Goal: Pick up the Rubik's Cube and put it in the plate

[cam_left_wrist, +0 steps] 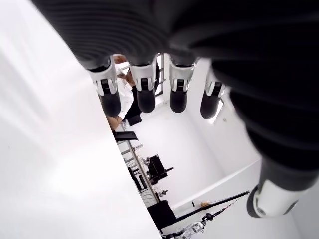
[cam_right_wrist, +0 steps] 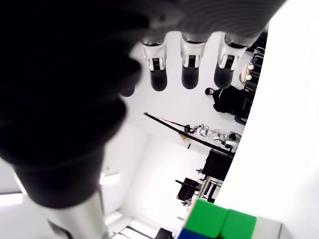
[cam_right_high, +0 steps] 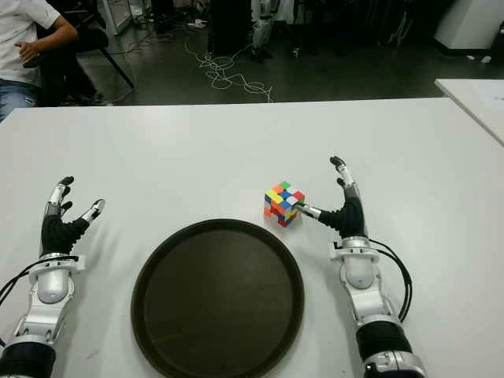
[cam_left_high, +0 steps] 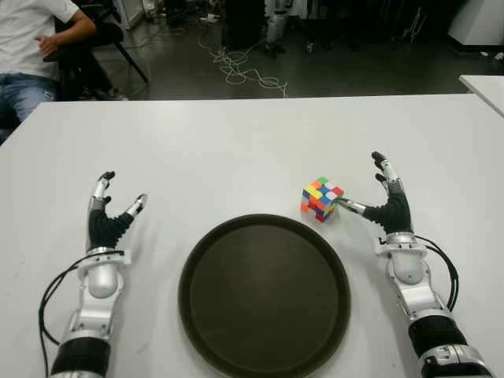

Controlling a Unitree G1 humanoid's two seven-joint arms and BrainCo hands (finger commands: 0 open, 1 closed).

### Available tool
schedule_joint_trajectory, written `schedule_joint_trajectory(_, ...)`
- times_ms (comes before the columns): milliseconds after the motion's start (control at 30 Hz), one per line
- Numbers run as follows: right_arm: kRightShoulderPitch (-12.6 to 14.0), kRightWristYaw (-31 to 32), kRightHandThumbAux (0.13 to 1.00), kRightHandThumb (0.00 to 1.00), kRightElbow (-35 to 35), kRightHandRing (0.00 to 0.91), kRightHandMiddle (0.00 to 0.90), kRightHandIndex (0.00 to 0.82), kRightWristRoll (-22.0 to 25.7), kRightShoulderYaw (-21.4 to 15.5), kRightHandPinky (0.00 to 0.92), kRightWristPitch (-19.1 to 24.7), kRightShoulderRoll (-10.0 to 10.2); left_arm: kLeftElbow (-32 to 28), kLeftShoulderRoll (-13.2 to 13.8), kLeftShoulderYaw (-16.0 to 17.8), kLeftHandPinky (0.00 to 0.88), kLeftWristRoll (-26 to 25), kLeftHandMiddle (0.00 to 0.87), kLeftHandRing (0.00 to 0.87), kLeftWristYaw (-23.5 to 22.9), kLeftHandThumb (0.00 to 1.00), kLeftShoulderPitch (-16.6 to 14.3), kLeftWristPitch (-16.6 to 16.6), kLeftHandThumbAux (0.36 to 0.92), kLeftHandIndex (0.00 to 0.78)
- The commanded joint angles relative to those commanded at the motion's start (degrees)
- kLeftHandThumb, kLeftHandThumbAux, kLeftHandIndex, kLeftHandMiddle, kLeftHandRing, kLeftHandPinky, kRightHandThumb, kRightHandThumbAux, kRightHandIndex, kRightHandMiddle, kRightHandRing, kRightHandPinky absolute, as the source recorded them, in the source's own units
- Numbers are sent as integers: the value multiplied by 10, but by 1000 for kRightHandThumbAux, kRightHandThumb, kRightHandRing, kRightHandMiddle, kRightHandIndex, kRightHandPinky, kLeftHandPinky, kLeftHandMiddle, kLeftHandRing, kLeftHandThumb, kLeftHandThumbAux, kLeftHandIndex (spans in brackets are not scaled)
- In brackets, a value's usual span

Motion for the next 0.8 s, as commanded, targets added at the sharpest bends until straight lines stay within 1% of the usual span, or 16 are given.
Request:
schedule_joint_trajectory(233, -3, 4, 900, 0, 12, 0, 0, 0, 7, -4, 0, -5, 3, 0, -2, 1, 74, -4, 0, 0, -3, 0, 0, 0, 629, 0)
schedule_joint_trajectory(367, -6, 5, 897, 0, 18, 0, 0, 0, 8, -4, 0, -7, 2, -5, -2, 0, 69, -3, 0, 0, -4, 0, 1, 2, 630, 0)
schedule_joint_trajectory(467, -7, 5, 879, 0, 21, 0, 0, 0, 9, -4, 0, -7, 2, -13, -2, -2, 70, 2, 0, 0, -4, 0, 3, 4, 632, 0)
schedule_joint_trajectory(567, -8, 9, 866, 0, 23, 0, 0, 0, 14, -6, 0, -8, 4, 26, 5, 2, 65, 1, 0, 0, -2, 0, -7, -12, 628, 0)
schedule_joint_trajectory(667, -7, 18, 862, 0, 20, 0, 0, 0, 23, -7, 0, -5, 5, 20, 0, 3, 59, 3, 0, 0, 6, 0, -7, -5, 621, 0)
schedule_joint_trajectory(800, -7, 23, 853, 0, 18, 0, 0, 0, 27, -7, 0, -2, 6, 22, -1, 3, 59, 5, 0, 0, 10, 0, -9, -5, 621, 0)
